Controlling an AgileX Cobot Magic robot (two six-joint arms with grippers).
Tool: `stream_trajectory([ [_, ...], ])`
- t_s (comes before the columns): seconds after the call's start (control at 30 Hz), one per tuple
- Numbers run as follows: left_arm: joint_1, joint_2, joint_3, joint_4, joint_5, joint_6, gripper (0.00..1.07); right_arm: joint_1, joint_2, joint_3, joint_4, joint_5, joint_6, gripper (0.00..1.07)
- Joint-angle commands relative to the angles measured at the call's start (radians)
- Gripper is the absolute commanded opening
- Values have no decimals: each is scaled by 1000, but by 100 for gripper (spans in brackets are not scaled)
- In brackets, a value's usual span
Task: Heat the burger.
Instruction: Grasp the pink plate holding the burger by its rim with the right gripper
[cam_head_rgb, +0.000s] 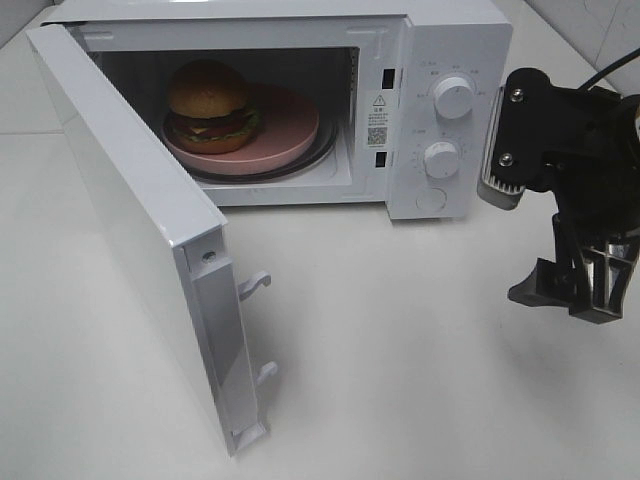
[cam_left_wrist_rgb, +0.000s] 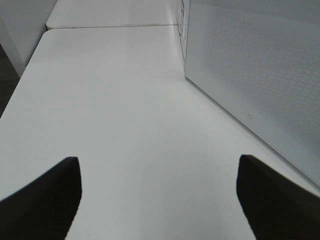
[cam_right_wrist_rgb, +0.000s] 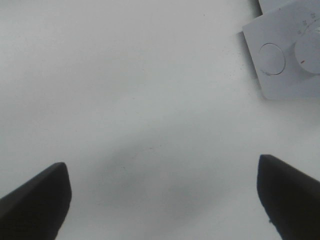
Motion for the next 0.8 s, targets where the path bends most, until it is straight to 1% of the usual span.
stream_trajectory([
  [0.03, 5, -16, 0, -4, 3, -1, 78, -6, -4, -9, -46, -20, -14, 97],
  [0.2, 5, -16, 0, -4, 3, -1, 78, -6, -4, -9, -86, -55, -19, 96],
  [0.43, 5, -16, 0, -4, 3, -1, 78, -6, -1, -10, -88, -95, -84, 95],
  [0.57, 5, -16, 0, -4, 3, -1, 78, -6, -1, -11, -97, -152, -107, 95],
  [0.7, 5, -16, 0, -4, 3, -1, 78, 10, 12, -18, -124, -176, -105, 95],
  [0.73, 5, -16, 0, -4, 3, -1, 78, 36, 31, -28, -173, -178, -97, 94],
  [0.8, 5, -16, 0, -4, 3, -1, 78, 46, 42, -33, -184, -180, -95, 94],
])
